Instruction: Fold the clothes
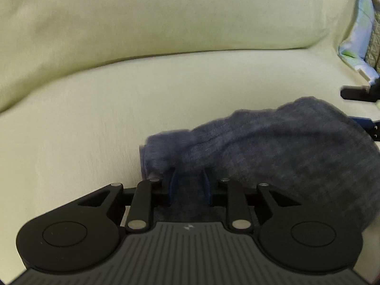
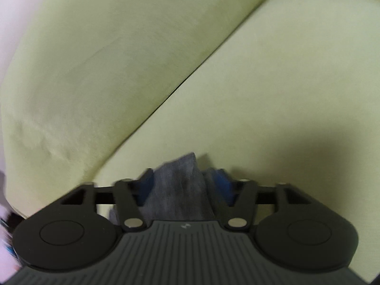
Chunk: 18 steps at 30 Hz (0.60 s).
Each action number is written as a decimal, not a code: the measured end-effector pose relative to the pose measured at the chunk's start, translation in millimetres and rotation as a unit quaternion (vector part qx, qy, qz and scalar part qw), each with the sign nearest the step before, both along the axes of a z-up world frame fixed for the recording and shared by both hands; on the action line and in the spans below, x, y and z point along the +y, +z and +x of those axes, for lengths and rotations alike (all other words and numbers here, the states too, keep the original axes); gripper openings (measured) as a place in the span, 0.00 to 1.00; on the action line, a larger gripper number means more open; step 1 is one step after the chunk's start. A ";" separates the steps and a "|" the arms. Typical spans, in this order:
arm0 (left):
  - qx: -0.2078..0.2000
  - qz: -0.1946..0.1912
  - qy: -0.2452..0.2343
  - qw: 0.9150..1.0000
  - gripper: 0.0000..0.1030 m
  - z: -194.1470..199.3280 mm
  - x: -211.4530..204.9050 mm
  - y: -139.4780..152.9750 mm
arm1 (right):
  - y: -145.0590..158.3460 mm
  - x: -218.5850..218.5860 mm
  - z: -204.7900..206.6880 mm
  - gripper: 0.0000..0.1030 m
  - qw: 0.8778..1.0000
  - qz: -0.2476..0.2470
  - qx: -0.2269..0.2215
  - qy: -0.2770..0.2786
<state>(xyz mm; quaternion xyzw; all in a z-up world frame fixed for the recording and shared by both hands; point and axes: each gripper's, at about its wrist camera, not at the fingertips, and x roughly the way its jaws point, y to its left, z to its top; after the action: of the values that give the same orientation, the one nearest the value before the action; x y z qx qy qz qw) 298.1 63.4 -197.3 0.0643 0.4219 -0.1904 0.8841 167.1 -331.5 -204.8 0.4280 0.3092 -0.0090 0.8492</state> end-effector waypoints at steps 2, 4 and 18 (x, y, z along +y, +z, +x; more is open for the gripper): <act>0.001 0.002 0.004 1.000 0.28 -0.4 1.9 1.1 | 3.5 9.4 19.1 0.11 0.998 -0.043 0.001 0.044; 0.002 0.004 0.008 1.000 0.25 1.0 2.9 1.8 | 12.3 22.7 28.9 0.03 0.991 -0.123 0.006 0.058; 0.014 -0.073 0.030 0.997 0.21 -15.4 -23.5 42.1 | 51.9 42.9 -39.5 0.13 0.985 -0.137 -0.069 0.083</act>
<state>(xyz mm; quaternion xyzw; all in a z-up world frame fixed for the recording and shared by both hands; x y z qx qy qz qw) 282.7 39.9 -155.2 -0.0156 0.4208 -0.1948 0.8859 127.6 -288.6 -152.9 0.2797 0.2800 0.0488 0.9170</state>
